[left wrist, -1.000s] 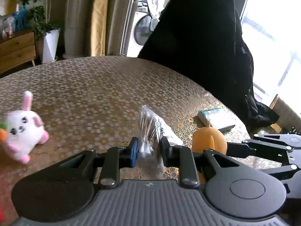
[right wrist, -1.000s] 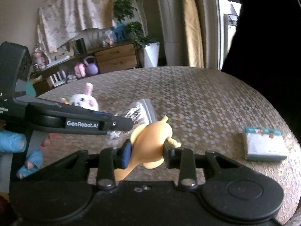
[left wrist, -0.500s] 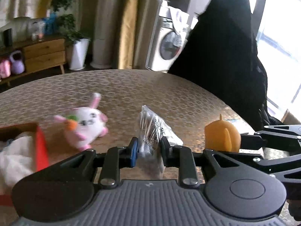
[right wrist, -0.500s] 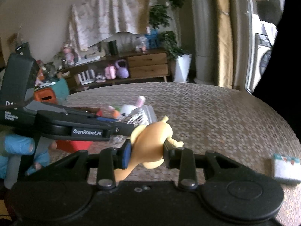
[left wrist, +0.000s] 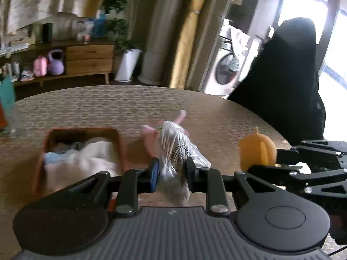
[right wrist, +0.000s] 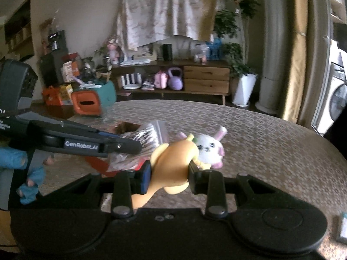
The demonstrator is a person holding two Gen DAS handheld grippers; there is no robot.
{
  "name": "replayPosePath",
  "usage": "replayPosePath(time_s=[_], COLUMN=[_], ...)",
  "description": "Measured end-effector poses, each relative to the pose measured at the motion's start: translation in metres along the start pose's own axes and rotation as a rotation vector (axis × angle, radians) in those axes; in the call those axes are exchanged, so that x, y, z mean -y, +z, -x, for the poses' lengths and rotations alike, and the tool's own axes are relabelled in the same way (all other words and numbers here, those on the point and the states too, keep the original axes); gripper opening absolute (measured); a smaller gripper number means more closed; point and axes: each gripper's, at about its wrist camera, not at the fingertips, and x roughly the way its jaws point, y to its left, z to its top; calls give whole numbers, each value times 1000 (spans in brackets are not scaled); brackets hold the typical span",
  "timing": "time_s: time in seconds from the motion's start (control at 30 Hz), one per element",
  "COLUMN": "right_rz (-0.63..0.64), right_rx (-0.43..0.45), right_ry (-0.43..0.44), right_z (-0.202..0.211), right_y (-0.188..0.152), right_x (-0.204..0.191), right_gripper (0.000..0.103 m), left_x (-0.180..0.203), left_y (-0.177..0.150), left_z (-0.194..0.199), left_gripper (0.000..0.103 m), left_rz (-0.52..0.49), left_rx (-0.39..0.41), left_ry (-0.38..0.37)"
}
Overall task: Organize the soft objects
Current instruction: 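Carry the swab pack and yellow duck with both grippers over the red tin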
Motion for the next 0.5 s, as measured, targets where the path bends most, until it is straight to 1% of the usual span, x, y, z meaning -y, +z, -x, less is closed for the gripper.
replayPosePath(time_s=[0.27, 0.5], right_rz=[51, 79], right_rx=[-2, -27], right_ry=[46, 76], right_z=[-26, -63], right_y=[21, 34], right_x=[-35, -52], right_gripper=[33, 33], left_x=[-62, -104], left_y=[-1, 0], left_z=[21, 22], left_gripper=[25, 25], left_rz=[58, 81], left_rx=[20, 28], left_ry=[82, 155])
